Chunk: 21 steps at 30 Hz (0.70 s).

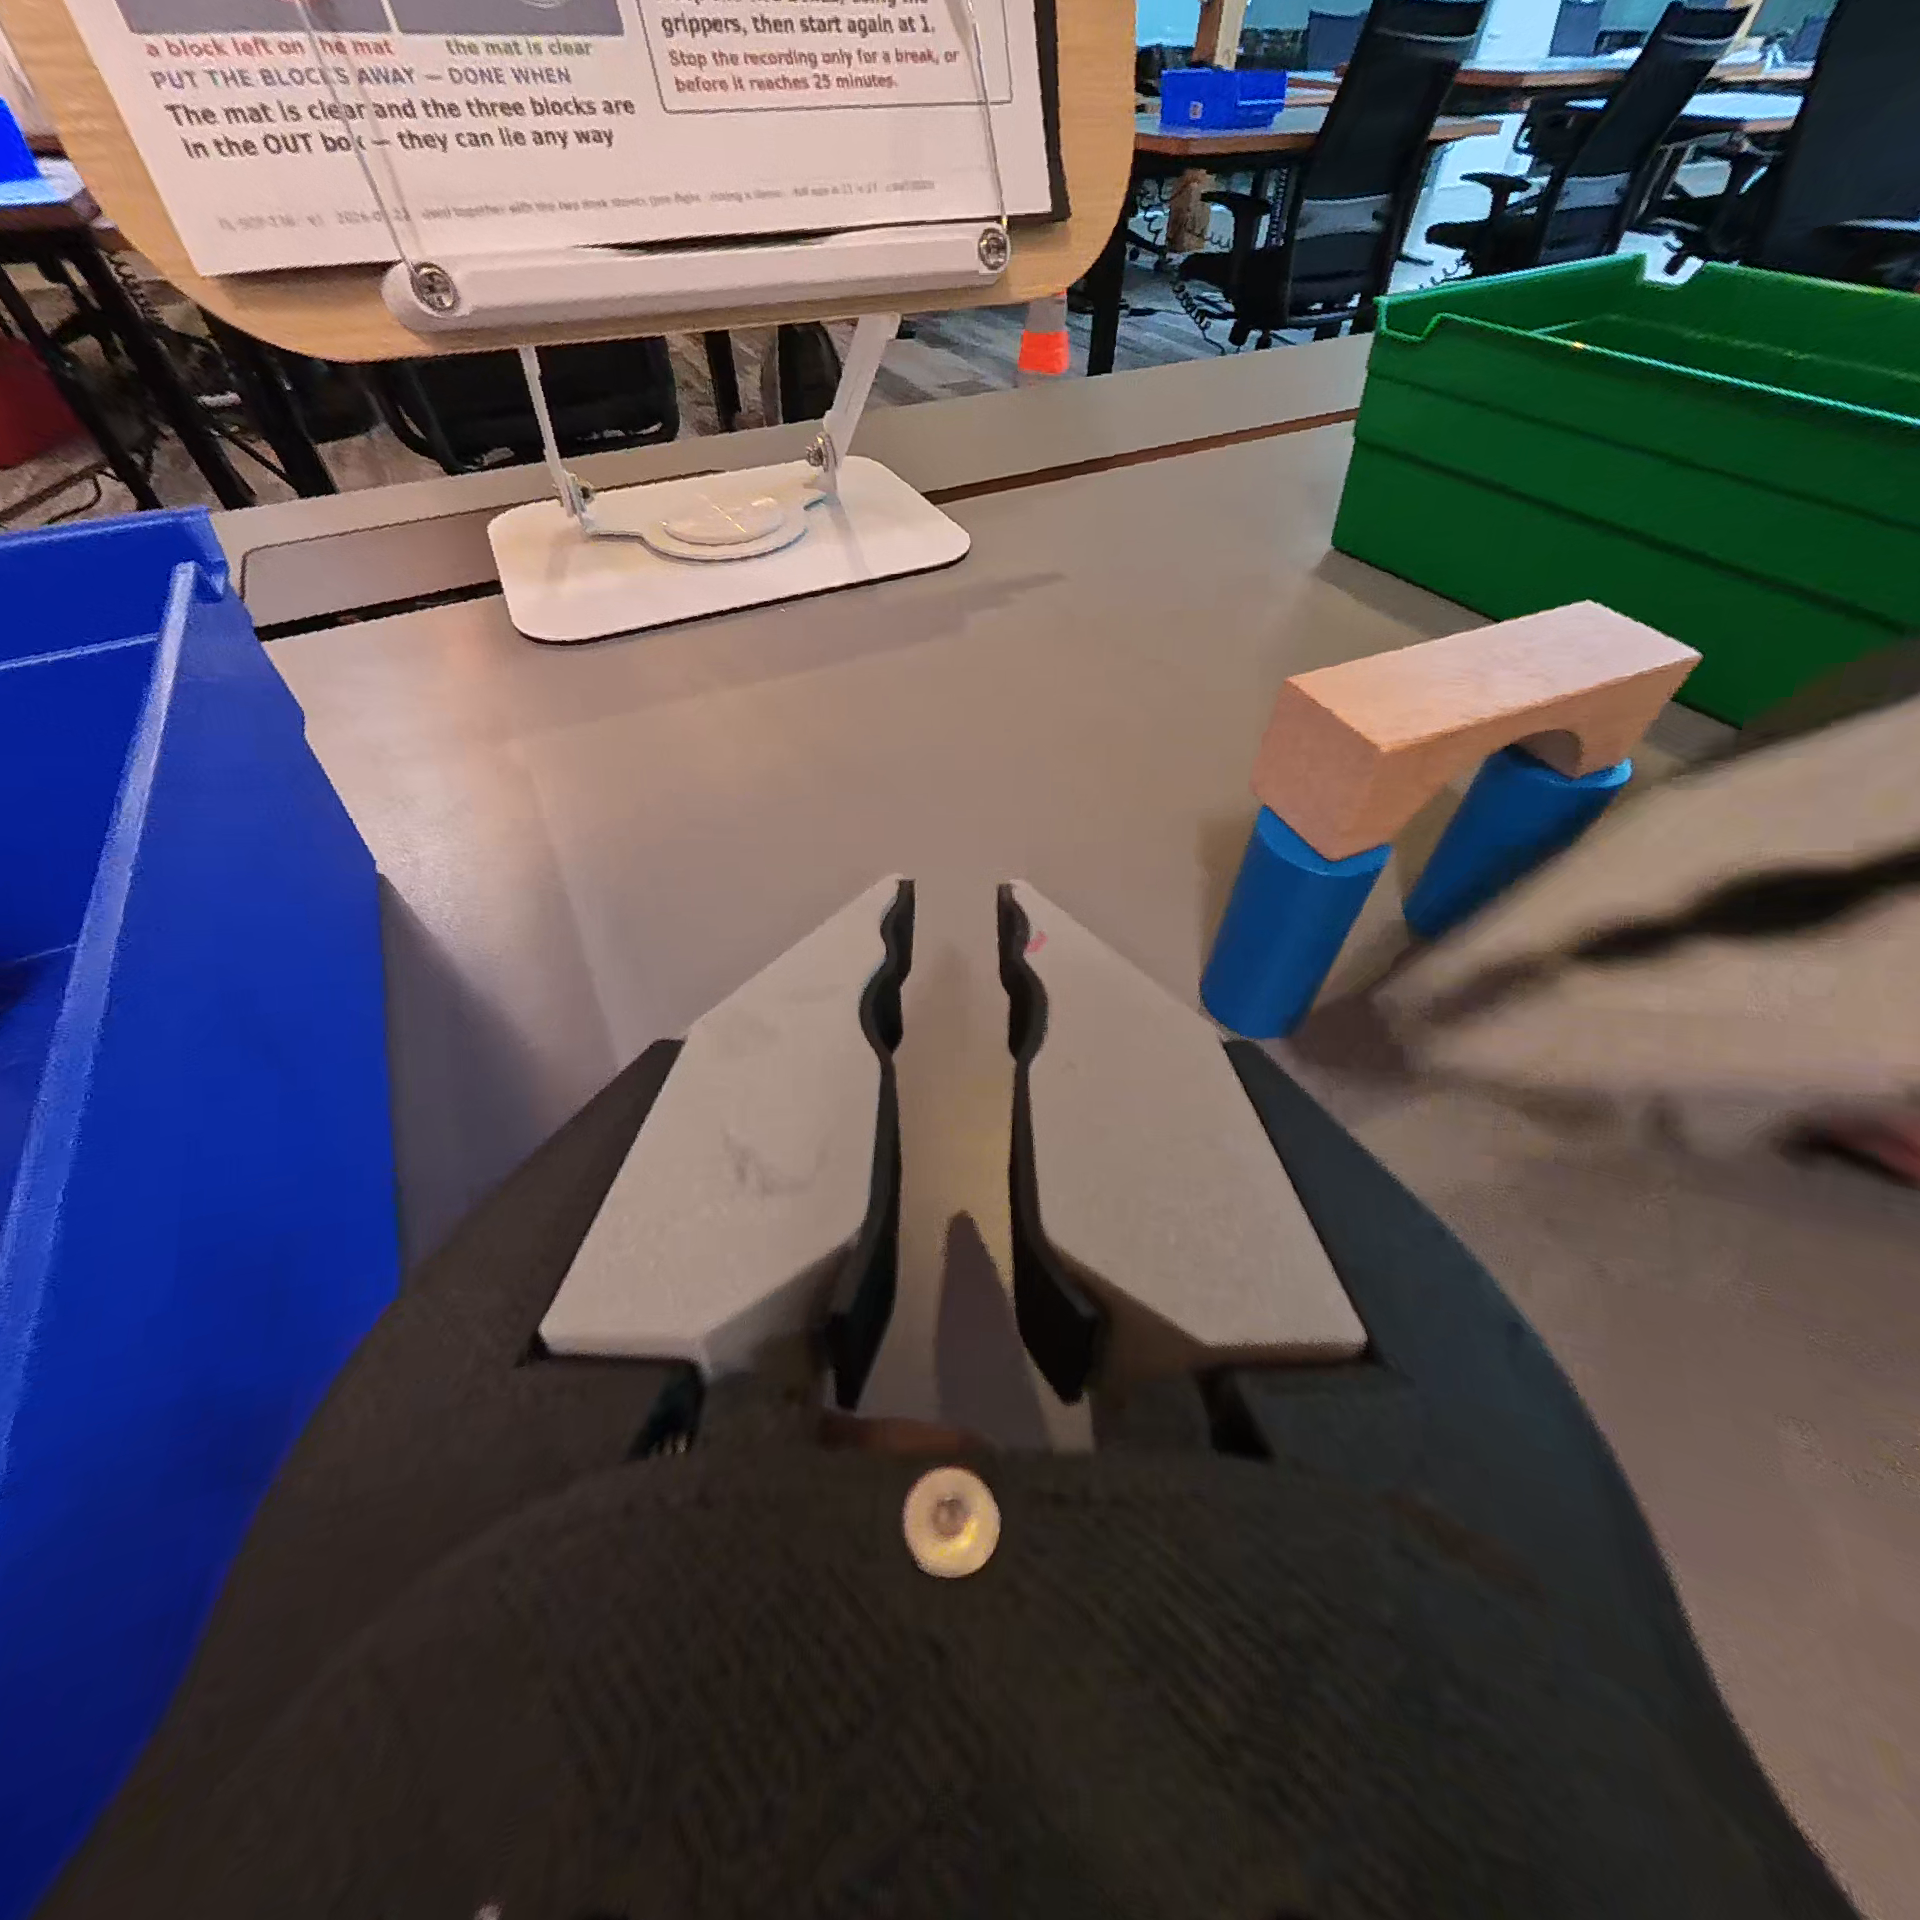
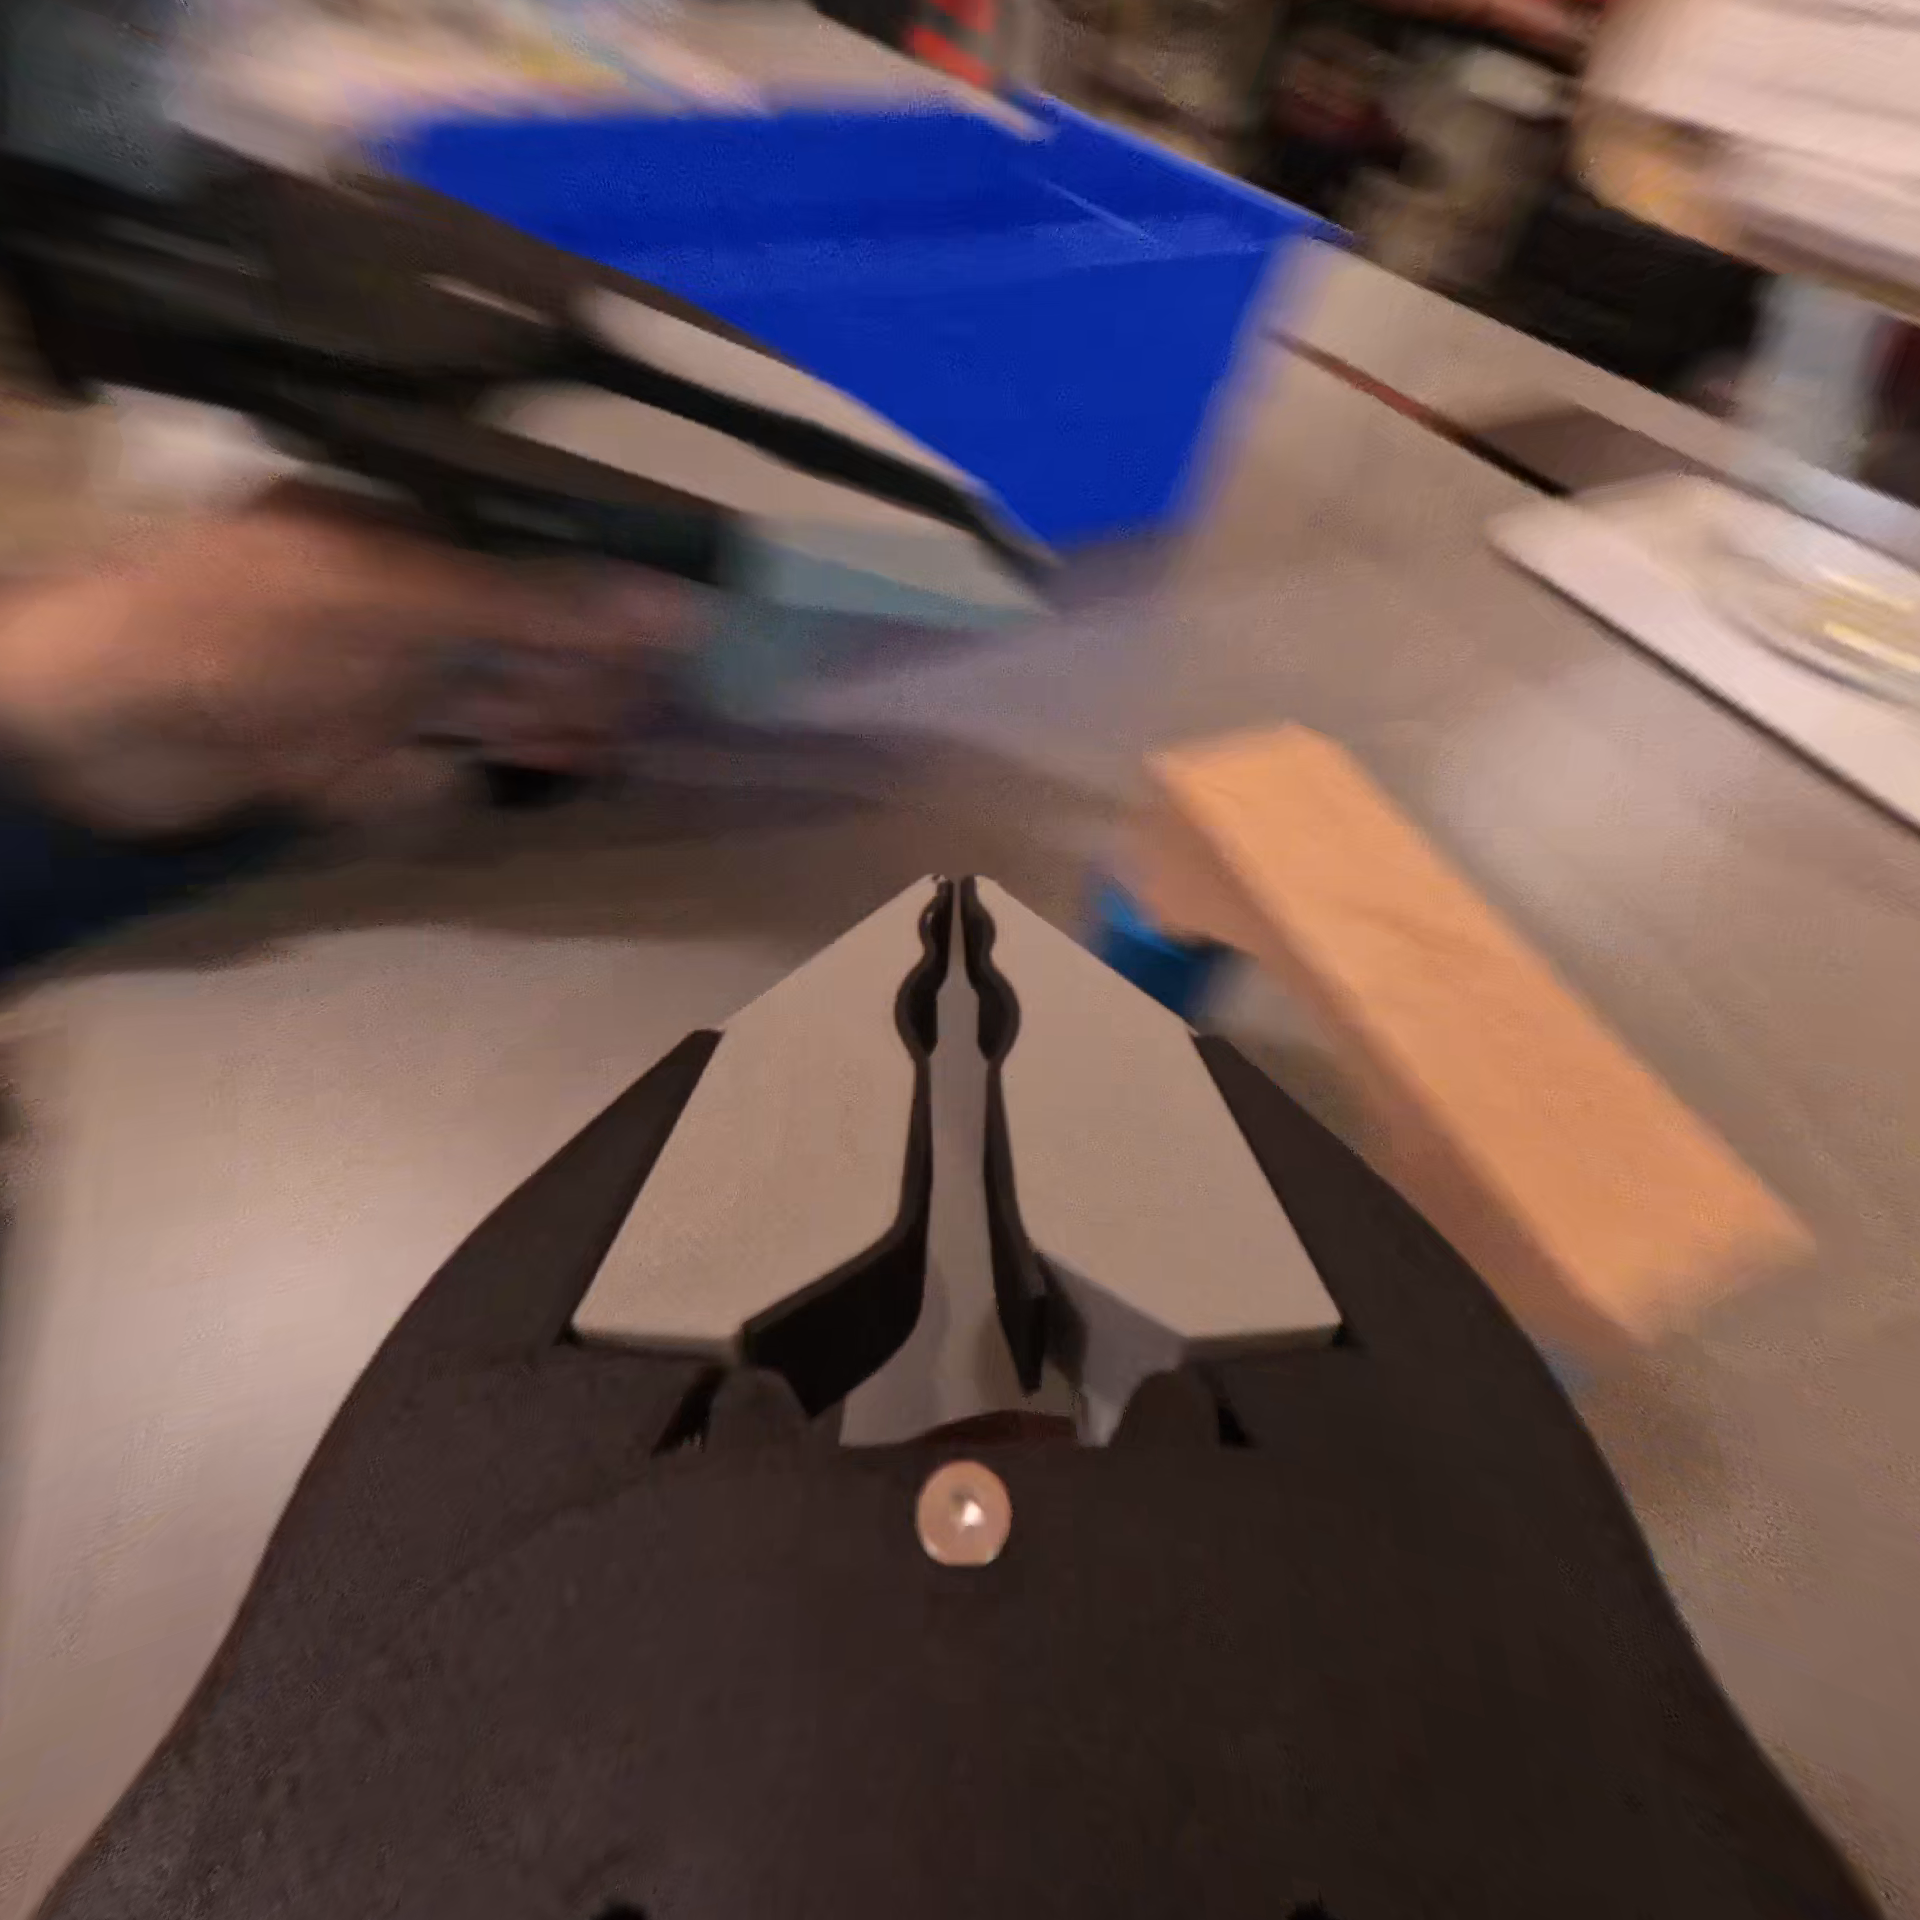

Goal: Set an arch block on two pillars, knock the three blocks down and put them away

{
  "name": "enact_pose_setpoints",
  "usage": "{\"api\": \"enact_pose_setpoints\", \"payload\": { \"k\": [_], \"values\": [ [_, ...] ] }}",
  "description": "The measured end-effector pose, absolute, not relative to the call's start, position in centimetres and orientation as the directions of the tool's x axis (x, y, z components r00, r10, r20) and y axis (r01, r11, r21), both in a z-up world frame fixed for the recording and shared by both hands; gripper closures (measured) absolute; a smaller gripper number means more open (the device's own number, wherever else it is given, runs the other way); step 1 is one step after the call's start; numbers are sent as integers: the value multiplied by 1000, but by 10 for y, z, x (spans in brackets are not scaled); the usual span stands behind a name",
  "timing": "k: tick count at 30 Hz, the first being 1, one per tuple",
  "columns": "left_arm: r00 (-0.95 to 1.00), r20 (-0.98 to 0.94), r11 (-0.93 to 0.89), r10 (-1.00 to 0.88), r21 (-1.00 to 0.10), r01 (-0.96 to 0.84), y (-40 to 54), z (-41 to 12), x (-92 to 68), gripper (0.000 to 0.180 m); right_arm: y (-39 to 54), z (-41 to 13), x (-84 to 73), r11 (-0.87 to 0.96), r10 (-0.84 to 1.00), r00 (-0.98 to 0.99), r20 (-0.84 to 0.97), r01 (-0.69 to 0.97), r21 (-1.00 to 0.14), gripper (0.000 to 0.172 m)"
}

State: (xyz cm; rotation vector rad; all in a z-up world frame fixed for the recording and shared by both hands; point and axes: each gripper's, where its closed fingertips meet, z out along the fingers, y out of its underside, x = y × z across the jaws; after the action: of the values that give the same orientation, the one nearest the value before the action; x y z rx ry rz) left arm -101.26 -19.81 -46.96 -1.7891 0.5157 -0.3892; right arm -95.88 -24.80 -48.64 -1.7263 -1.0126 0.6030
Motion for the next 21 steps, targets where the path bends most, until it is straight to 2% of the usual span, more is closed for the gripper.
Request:
{"api": "enact_pose_setpoints", "payload": {
  "k": [1,3,6,12,17,21],
  "values": [
    [846,-9,-225,-533,-963,-152,-198,-470,-1012,167,-225,-497,-934,-210,760,642,103,393,-895,172],
    [845,-18,-220,-534,-962,-160,-199,-470,-1011,167,-205,-498,-905,-297,661,748,60,334,-895,171],
    [843,-16,-222,-538,-962,-160,-199,-470,-1010,167,-211,-490,-900,-307,700,712,-44,245,-920,161],
    [837,-11,-227,-546,-961,-160,-200,-471,-1009,167,-195,-486,-860,-305,581,814,5,224,-926,161],
    [830,-14,-228,-558,-959,-170,-201,-472,-1007,167,-191,-463,-831,-248,492,870,-37,99,-964,159],
    [827,-22,-226,-562,-957,-179,-202,-472,-1005,167,-191,-452,-819,-215,452,889,-78,24,-976,150]
  ]
}}
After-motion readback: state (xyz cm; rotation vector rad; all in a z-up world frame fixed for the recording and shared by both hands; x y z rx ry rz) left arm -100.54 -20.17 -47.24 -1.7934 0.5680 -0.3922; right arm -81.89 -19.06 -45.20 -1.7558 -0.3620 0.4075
